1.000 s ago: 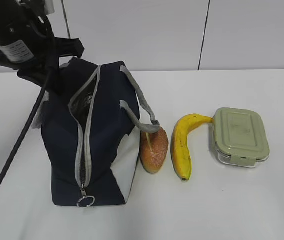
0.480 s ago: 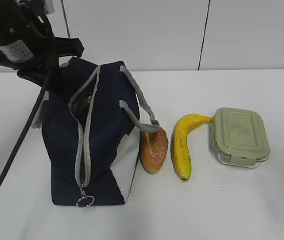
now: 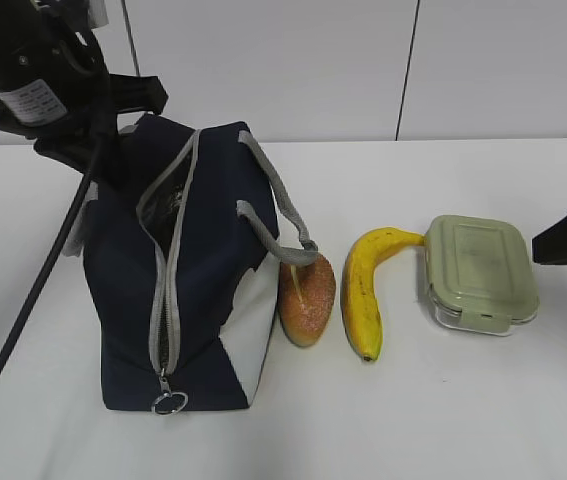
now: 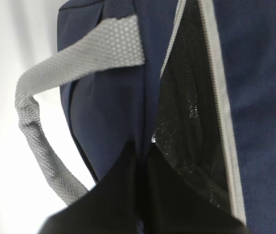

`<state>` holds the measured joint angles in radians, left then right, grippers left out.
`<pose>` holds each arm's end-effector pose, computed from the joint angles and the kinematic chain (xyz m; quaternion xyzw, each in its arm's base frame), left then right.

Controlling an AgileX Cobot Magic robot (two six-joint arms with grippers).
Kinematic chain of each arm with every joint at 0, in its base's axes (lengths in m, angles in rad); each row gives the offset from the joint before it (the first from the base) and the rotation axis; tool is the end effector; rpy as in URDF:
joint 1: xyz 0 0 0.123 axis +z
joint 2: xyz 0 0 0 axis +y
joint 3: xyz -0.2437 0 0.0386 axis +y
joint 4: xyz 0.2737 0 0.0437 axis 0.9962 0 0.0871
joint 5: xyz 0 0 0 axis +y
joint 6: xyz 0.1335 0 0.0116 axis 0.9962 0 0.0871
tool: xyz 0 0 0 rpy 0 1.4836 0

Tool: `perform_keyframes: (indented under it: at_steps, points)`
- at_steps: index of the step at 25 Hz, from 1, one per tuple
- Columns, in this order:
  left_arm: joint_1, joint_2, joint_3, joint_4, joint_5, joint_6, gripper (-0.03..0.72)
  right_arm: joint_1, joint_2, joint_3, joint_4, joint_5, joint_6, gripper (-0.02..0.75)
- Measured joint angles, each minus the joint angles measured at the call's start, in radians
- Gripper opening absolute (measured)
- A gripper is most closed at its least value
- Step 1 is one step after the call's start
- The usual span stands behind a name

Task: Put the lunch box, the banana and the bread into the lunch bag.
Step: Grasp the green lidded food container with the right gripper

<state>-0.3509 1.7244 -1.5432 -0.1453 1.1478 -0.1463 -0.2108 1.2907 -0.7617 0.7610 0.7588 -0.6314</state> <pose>0.3657 -0.1527 0.2260 0.0820 0.9806 -0.1082 0.1410 0.2943 0.0021 0.1655 0.0226 0.9380 0.2046 0.2789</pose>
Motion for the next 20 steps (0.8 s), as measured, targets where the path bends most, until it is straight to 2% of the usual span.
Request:
perform_keyframes:
  at_steps: [4, 12, 20]
  points:
    - [0.0, 0.0, 0.0, 0.0, 0.0, 0.0, 0.0, -0.041, 0.118, -0.066, 0.06, 0.036, -0.073, 0.568]
    - [0.0, 0.0, 0.0, 0.0, 0.0, 0.001, 0.0, -0.098, 0.375, -0.24, 0.079, 0.182, -0.108, 0.569]
    - [0.0, 0.0, 0.0, 0.0, 0.0, 0.001, 0.0, -0.145, 0.472, -0.3, 0.079, 0.192, -0.108, 0.568]
